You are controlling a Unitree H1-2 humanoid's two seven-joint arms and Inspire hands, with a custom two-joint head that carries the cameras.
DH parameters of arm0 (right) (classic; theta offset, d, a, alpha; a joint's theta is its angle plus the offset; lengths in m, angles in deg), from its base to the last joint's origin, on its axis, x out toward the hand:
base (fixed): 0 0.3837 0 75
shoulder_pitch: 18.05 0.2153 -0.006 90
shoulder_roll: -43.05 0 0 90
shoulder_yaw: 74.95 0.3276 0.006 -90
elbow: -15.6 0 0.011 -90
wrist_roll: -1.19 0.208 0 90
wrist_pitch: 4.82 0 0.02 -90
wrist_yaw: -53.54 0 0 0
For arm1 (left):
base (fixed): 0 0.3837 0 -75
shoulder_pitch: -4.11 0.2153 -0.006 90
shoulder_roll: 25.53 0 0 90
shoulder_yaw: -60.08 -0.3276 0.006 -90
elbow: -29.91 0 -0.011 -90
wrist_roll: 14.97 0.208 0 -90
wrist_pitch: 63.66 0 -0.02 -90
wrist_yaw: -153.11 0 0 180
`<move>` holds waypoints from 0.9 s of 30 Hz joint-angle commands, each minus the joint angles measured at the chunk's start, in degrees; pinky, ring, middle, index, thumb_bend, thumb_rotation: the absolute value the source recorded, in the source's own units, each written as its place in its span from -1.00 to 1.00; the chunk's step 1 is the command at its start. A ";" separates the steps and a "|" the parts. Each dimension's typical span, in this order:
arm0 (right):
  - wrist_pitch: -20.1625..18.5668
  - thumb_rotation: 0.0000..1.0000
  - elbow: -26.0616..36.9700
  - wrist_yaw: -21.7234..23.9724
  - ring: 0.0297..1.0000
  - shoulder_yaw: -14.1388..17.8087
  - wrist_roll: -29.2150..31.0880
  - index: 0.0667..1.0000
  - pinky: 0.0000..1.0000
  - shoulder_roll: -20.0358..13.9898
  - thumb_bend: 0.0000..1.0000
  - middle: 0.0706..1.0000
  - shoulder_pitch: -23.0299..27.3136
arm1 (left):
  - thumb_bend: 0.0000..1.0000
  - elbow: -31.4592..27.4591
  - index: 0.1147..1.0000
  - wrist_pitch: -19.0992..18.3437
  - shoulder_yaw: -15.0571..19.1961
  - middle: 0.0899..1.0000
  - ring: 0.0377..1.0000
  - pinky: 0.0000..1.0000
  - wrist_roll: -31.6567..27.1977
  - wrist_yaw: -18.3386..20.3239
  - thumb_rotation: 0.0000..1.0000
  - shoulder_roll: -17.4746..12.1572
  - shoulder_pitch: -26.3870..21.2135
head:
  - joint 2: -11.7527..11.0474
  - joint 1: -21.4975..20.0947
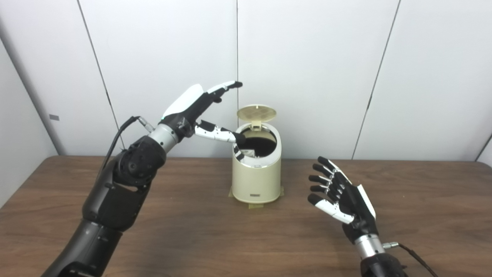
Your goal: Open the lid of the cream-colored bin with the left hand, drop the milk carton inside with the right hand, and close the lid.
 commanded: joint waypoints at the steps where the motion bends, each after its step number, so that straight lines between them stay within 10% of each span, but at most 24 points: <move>1: 1.66 -0.13 1.37 -0.95 0.48 0.31 -0.49 0.68 0.32 0.28 0.55 0.64 2.75 | 0.98 -0.09 0.78 1.77 0.07 0.87 0.99 0.89 0.88 -0.10 -0.15 -0.99 -3.87 | -0.03 -0.08; 27: 1.69 -0.20 3.03 -2.88 0.44 -0.74 -3.91 0.67 0.30 1.21 0.43 0.63 2.09 | 1.00 -3.04 0.74 2.64 -4.16 0.80 1.00 1.00 2.79 6.30 -0.13 0.14 -3.04 | 0.00 -2.26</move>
